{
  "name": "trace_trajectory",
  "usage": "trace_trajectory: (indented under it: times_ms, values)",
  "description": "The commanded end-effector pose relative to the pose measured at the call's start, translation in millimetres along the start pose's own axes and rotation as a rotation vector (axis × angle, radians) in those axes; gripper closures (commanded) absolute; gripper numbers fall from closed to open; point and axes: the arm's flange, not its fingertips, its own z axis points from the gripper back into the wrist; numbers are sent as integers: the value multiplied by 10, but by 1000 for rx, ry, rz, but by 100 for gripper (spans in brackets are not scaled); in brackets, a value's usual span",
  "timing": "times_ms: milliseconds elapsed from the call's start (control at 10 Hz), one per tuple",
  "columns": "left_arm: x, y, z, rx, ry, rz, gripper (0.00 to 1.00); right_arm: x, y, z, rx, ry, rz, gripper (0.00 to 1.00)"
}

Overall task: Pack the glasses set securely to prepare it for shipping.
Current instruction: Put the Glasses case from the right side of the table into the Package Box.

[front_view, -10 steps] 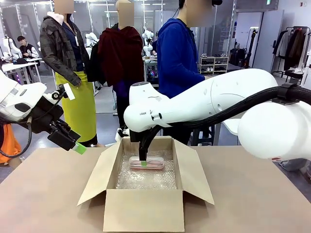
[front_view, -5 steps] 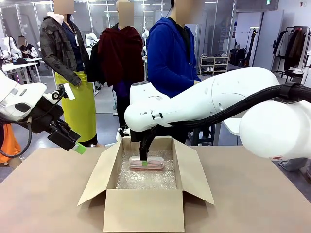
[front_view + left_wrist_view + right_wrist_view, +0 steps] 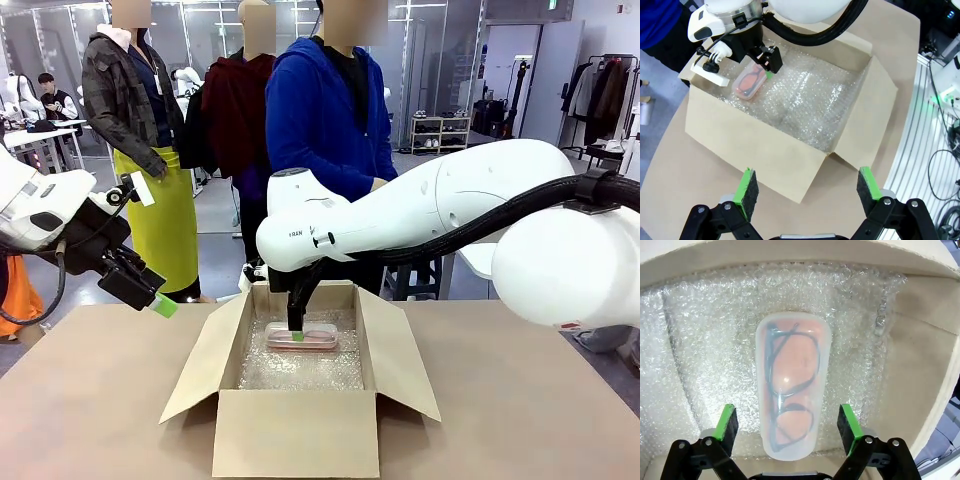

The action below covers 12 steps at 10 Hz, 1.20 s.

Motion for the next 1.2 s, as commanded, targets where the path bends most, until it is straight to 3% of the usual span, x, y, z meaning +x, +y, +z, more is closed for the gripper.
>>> trace_trajectory:
  times_ms: [0,400,700,1100]
  values:
    - [-13,20,8,-16,-19,-16,0,28,0,12,0,-4,4,0]
    - [-13,20,8,-16,-19,-16,0,0,0,0,0,0,0,0]
    - [-13,20,8,-16,-19,-16,0,-655,239,626,-47,-55,-90,0]
    - [-13,20,8,-16,-19,-16,0,-1560,713,1009,-144,-197,-337,0]
